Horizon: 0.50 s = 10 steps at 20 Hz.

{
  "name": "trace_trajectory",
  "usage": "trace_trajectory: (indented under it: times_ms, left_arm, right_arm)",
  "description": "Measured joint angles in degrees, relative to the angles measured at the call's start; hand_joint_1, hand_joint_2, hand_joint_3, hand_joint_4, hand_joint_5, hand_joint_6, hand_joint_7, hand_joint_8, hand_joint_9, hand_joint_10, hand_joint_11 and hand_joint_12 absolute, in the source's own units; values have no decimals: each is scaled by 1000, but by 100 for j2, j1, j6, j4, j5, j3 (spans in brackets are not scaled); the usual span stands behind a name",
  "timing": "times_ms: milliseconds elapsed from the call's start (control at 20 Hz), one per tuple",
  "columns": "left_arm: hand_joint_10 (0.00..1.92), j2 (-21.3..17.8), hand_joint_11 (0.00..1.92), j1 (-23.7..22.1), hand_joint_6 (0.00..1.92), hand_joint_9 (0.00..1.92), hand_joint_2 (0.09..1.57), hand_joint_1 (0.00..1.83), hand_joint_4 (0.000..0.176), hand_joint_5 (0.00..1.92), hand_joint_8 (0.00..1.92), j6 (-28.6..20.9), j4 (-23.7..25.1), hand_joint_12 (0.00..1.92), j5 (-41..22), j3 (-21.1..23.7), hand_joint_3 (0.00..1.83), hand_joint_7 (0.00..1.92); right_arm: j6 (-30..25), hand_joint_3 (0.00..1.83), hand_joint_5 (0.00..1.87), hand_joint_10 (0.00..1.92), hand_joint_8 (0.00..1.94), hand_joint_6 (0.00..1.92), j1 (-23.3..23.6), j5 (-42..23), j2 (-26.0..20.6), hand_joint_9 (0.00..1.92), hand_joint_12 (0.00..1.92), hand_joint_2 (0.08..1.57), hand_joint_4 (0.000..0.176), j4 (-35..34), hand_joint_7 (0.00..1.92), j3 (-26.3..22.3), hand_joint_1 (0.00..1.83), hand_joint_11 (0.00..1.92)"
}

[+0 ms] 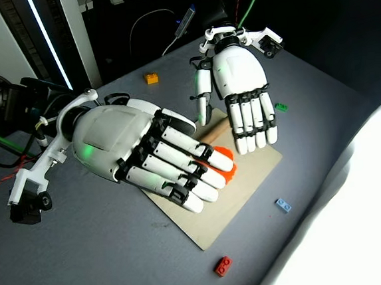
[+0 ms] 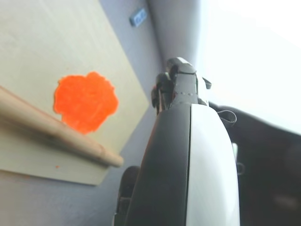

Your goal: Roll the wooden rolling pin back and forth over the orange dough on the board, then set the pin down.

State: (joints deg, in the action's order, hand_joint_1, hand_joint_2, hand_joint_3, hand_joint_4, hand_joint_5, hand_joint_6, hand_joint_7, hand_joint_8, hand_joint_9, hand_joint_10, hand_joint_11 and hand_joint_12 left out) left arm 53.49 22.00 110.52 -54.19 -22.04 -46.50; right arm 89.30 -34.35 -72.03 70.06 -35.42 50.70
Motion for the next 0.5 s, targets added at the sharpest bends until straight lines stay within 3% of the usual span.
trace_trajectory:
  times_ms: [150, 500]
  left_arm:
    - [8, -249, 0, -302, 4, 242, 1433, 0, 0, 202, 4, 503, -374, 364, 109, 136, 0, 306]
    - [3, -348, 0, -564, 0, 236, 1396, 0, 0, 198, 0, 549, -496, 344, 247, 514, 0, 289]
  right_arm:
    - [-177, 0, 327, 25, 13, 10, 92, 308, -90, 362, 936, 1392, 0, -4, 396, -7, 0, 0]
    - [-289, 0, 324, 25, 6, 9, 146, 424, -162, 364, 942, 1375, 0, -238, 384, -7, 0, 0]
